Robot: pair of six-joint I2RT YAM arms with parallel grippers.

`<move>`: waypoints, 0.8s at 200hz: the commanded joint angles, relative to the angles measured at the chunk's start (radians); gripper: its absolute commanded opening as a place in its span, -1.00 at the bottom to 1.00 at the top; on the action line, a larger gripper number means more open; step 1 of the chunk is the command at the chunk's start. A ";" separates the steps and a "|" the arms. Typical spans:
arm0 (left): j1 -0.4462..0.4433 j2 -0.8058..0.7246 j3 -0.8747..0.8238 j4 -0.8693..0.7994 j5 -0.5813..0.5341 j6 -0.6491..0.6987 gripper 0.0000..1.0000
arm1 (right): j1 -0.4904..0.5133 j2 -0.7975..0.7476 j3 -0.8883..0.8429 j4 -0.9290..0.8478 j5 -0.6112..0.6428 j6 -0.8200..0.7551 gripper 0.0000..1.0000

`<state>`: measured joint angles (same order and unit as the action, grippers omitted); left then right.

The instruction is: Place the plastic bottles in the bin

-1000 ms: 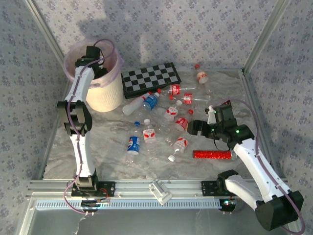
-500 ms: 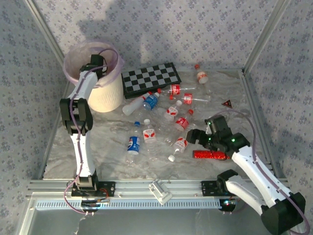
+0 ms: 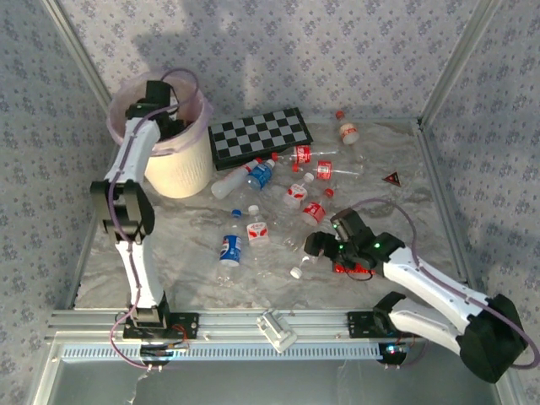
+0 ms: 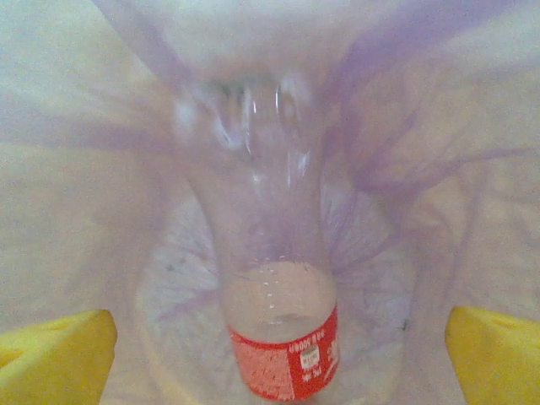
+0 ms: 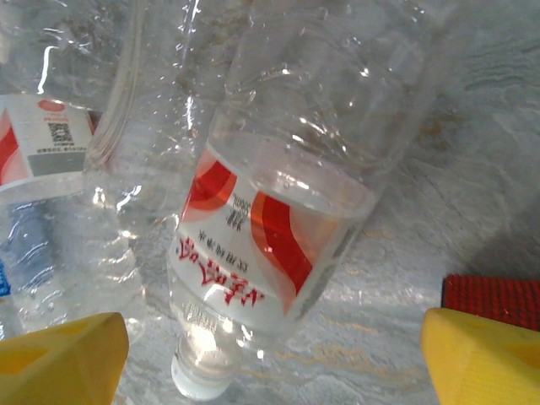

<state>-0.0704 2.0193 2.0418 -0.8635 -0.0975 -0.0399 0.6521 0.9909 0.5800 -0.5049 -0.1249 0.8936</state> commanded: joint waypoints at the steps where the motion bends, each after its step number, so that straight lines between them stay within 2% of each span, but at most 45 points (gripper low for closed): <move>1: -0.020 -0.148 0.065 -0.010 -0.018 0.047 0.99 | 0.017 0.051 -0.021 0.076 0.040 0.032 0.83; 41: -0.058 -0.310 0.071 -0.026 -0.092 0.087 1.00 | 0.042 0.142 -0.032 0.162 0.064 0.054 0.81; 63: -0.092 -0.439 0.010 -0.014 -0.112 0.086 1.00 | 0.052 0.176 -0.035 0.174 0.078 0.058 0.75; 70: -0.099 -0.489 -0.029 0.000 -0.073 0.068 0.99 | 0.055 0.179 -0.035 0.174 0.085 0.058 0.73; 93: -0.106 -0.674 -0.225 0.112 0.203 -0.051 0.97 | 0.057 0.181 -0.035 0.161 0.100 0.056 0.63; 102: -0.125 -0.736 -0.300 0.164 0.269 -0.094 0.95 | 0.056 0.179 -0.032 0.152 0.103 0.055 0.57; 124: -0.240 -0.832 -0.425 0.218 0.278 -0.145 0.92 | 0.055 0.171 -0.015 0.117 0.115 0.046 0.41; 160: -0.401 -0.882 -0.572 0.296 0.320 -0.237 0.92 | 0.030 0.118 0.051 0.015 0.130 -0.006 0.16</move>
<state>-0.4080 1.1450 1.5581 -0.6724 0.1482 -0.1734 0.7006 1.1500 0.5793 -0.3542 -0.0357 0.9237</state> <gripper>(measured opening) 0.961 0.613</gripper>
